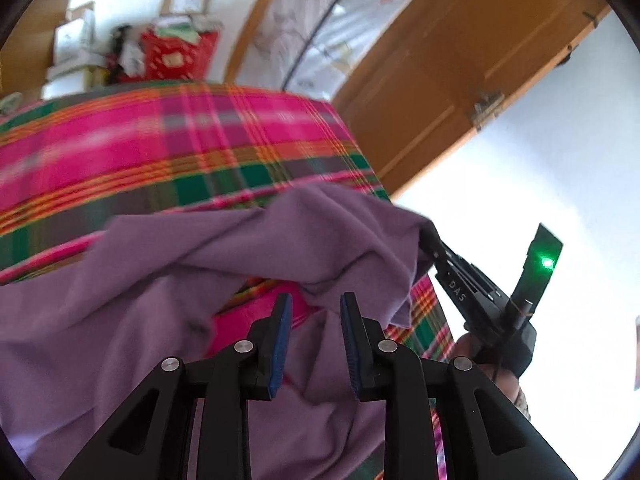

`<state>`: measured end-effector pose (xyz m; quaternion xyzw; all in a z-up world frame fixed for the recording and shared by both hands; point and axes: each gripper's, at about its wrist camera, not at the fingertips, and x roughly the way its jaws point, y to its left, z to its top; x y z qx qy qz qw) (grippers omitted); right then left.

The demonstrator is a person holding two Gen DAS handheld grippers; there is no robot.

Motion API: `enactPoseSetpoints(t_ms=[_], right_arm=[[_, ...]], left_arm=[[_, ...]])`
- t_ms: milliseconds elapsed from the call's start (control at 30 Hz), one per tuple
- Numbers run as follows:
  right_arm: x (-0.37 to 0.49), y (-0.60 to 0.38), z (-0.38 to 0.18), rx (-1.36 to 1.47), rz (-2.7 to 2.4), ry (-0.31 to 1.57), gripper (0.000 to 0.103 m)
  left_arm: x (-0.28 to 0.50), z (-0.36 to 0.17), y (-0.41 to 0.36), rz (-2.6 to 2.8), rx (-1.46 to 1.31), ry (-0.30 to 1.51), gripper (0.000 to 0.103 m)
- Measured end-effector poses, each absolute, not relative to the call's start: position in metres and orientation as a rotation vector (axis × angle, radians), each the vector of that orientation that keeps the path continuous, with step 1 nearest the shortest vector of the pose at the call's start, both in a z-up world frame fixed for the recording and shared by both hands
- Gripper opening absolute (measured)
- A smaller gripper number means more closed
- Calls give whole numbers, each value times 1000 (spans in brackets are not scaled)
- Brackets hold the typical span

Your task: Fold clothes

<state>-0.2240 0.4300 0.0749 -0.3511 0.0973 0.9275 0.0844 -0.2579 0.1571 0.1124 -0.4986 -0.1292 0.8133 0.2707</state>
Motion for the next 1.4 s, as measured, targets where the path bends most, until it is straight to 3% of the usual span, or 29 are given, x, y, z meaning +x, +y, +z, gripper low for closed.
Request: enactPoseSetpoints(t_ms=[100,267,400,700,967,1100,1233,1400], right_arm=[[-207,437,76,-1050,2763,366,11],[-174,435,83,-1026,2766,441,11],[-142,426,89,-1022,2796,525,19],[-72,346,79,-1137,2989,621,21],[-44,268,44,-1388,3092,527,23],[-40,241,36,-1463,3140,477,37],[-43,219,32,-1500,3159,419,40],[-54,199,26,-1548,3152,367,44]], left_arm=[[-237,117,124,2222,-1327,-395,37],[-199,106,56,2317,-1397,-492,38],[-158,93,-1,2389,-1434,-622,38],[-52,50,-94,2460,-1483,-951,38],[9,19,-140,2512,-1480,-1144,41],[18,1,-148,2531,-1493,-1209,43],[18,-10,-156,2433,-1445,-1339,44],[9,-12,-162,2428,-1365,-1430,54]])
